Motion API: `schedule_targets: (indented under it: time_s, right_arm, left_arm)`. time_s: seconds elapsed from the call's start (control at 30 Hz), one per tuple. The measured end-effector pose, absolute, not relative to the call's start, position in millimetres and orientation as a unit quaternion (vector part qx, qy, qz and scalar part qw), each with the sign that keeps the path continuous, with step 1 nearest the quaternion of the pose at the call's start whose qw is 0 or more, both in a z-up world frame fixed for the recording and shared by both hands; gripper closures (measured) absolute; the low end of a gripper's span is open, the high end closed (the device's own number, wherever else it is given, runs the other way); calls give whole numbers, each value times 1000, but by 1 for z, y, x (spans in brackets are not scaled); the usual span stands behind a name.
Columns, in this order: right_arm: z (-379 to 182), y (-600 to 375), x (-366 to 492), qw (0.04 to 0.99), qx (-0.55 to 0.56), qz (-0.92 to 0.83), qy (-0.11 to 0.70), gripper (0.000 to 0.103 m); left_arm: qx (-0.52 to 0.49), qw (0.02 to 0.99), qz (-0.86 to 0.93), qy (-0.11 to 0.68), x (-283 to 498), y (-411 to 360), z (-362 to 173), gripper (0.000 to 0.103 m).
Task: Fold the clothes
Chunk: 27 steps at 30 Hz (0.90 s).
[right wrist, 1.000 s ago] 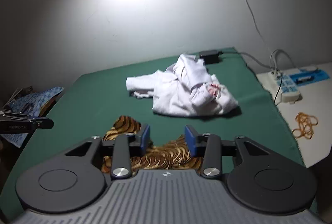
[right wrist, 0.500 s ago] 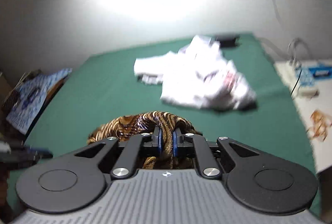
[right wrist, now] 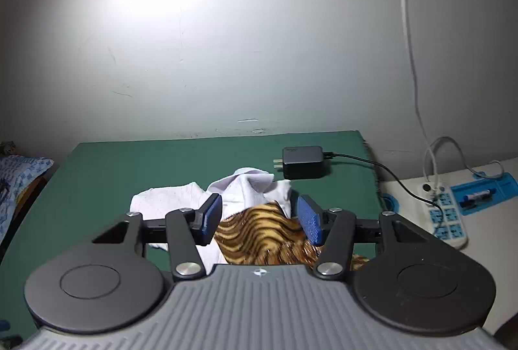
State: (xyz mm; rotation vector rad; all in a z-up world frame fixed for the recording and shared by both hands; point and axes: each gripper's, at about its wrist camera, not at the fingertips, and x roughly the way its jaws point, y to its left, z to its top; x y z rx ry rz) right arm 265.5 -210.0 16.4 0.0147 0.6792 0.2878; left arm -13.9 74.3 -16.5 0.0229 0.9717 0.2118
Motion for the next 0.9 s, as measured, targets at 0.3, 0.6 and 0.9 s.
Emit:
schedule_targets:
  time_s: [0.3,0.6,0.9]
  right_arm:
    - [-32,-156,343,928,-14,127,351,94]
    - [179,-198,247,920,157,330,142,95]
    - [257,-182,95,860,166,478,63,95]
  left_arm:
    - [19,869,141,474,-21,72,-16,65]
    - [7,884,121,452,0,82,-2,65]
    - [-6,921,100,376,-18,127,50,63]
